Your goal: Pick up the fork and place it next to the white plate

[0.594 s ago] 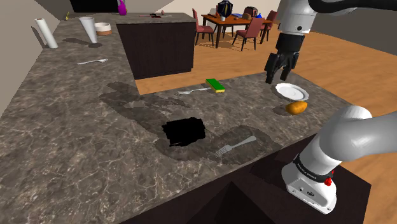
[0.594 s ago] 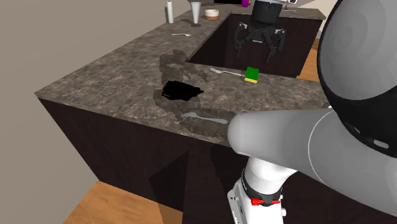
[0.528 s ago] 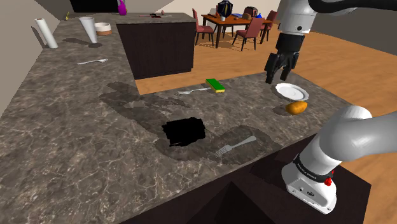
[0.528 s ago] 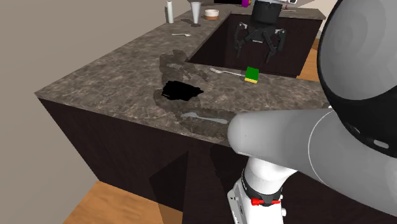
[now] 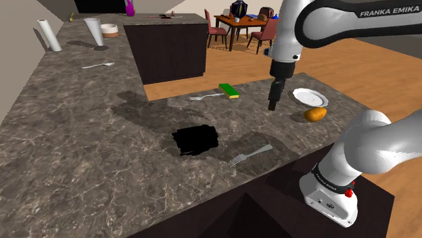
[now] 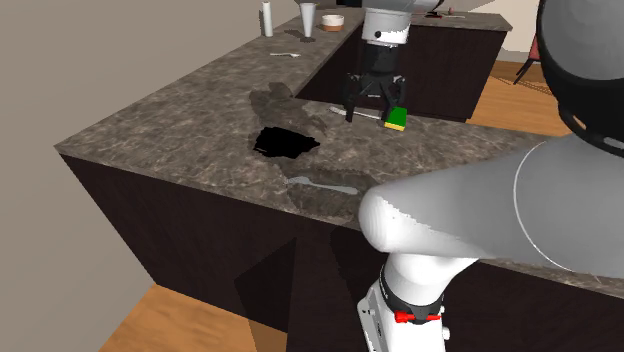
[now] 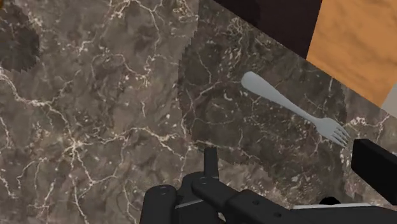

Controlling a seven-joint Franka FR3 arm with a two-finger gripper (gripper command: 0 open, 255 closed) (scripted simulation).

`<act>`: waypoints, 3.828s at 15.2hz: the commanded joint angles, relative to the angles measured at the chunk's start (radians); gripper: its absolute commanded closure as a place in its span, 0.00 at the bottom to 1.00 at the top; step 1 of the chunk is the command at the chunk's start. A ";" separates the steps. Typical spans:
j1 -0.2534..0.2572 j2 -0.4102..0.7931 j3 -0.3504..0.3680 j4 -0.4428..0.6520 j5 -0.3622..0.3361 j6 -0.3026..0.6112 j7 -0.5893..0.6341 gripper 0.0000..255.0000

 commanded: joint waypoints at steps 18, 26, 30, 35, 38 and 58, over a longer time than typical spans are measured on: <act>0.310 0.298 0.061 -0.219 0.023 0.471 -0.606 0.00; 0.312 0.311 0.063 -0.233 0.026 0.498 -0.607 0.00; 0.312 0.311 0.063 -0.233 0.026 0.498 -0.607 1.00; 0.312 0.311 0.062 -0.233 0.026 0.498 -0.607 1.00; 0.312 0.311 0.063 -0.233 0.026 0.498 -0.607 1.00; 0.296 0.108 0.038 -0.115 -0.007 0.177 -0.597 1.00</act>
